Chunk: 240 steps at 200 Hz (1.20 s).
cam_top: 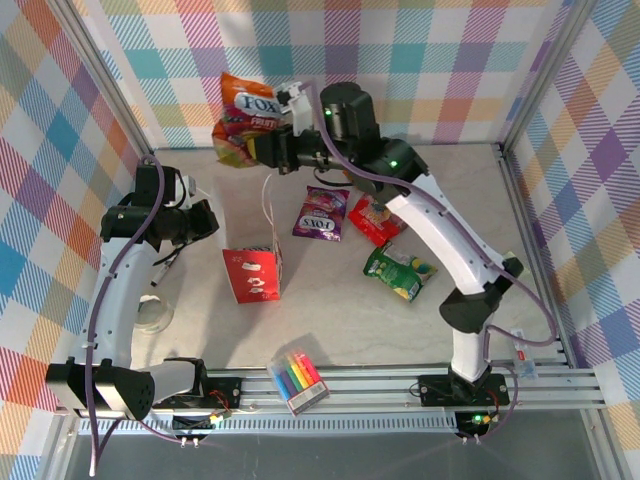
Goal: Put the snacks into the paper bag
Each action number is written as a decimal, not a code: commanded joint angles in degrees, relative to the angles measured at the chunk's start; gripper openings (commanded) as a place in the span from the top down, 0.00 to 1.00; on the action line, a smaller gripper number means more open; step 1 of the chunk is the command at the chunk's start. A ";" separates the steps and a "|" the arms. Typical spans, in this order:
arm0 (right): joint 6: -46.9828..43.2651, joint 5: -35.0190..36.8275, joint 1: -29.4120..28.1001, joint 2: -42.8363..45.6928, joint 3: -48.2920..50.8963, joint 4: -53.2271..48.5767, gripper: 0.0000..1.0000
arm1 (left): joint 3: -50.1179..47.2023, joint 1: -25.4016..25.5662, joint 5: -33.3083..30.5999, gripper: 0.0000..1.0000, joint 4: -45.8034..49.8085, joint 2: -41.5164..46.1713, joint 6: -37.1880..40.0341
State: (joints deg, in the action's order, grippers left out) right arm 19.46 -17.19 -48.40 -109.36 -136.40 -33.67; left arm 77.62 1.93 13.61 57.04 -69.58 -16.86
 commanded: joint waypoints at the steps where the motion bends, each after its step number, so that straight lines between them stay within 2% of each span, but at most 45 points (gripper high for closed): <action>1: 0.71 -7.16 -1.31 -2.49 -4.58 3.90 0.90 | 1.49 -0.61 -0.02 0.96 1.94 -0.05 0.91; 83: -3.83 -6.34 -2.05 -9.29 -5.93 -1.08 0.90 | 2.26 -0.62 -0.34 0.96 2.64 -0.21 1.75; 173: -10.20 5.57 -2.05 -12.05 -5.98 -11.64 0.90 | 2.42 -0.60 -0.69 0.96 2.95 -0.03 1.83; 240: -12.87 9.20 -2.05 -13.75 -5.90 -15.65 0.89 | 2.26 -0.57 -0.88 0.96 3.12 0.06 1.92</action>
State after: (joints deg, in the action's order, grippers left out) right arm 8.99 -9.47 -50.54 -121.56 -139.94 -48.36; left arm 78.54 1.93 12.80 58.54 -69.69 -15.55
